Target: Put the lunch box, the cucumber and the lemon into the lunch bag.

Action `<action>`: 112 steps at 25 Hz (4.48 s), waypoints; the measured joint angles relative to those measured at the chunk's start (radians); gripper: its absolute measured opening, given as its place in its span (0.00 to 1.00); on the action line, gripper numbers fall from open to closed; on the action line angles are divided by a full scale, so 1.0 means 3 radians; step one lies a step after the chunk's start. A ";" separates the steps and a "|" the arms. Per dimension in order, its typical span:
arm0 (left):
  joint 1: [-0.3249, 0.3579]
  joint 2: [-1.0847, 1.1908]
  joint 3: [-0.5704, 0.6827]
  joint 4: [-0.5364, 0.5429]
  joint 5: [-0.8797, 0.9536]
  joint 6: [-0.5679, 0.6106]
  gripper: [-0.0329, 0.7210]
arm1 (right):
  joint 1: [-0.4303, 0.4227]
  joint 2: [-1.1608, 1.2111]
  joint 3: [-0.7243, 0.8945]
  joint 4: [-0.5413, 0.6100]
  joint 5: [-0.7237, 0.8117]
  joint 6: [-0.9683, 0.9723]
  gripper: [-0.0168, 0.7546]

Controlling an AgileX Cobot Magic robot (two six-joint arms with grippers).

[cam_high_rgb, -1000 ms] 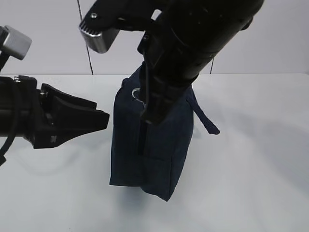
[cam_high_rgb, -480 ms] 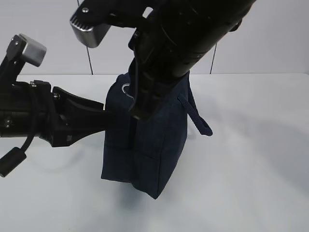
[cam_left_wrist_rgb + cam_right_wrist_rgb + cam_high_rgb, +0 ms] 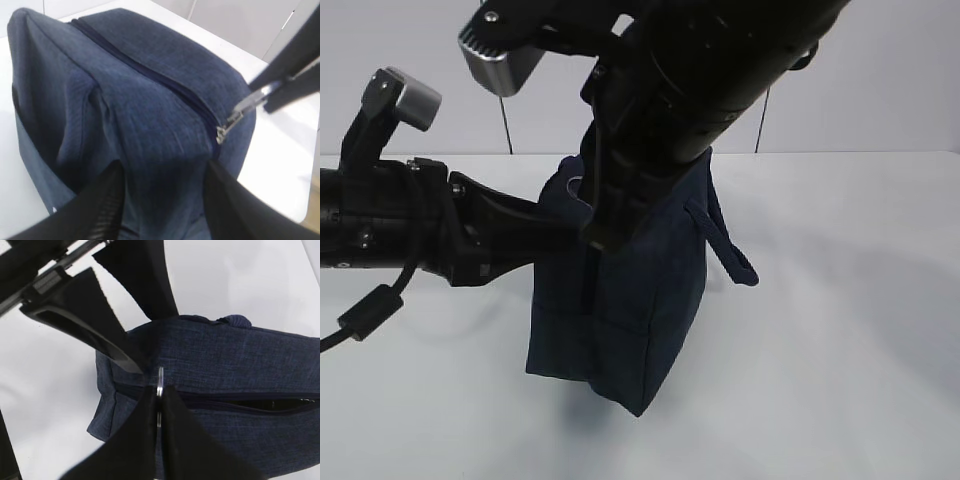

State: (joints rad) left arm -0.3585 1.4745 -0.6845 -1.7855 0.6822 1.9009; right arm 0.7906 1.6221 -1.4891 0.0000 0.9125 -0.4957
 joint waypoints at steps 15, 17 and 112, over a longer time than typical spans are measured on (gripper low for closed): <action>0.0000 0.0174 -0.0035 -0.0020 0.0165 0.0005 0.06 | 0.0000 0.0000 0.0000 -0.0023 0.0014 -0.0003 0.03; 0.0000 0.0174 -0.0035 -0.0020 0.0166 0.0005 0.05 | 0.0000 0.0000 0.0000 -0.0043 0.0014 -0.0003 0.03; 0.0000 0.0174 -0.0035 0.0068 0.0098 0.0013 0.04 | -0.2394 0.2191 -0.0568 0.4945 0.0011 -0.3246 0.03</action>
State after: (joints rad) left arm -0.3585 1.5267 -0.6951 -1.7650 0.7115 1.9047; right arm 0.0725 2.2794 -1.6596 1.4834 0.9158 -1.4695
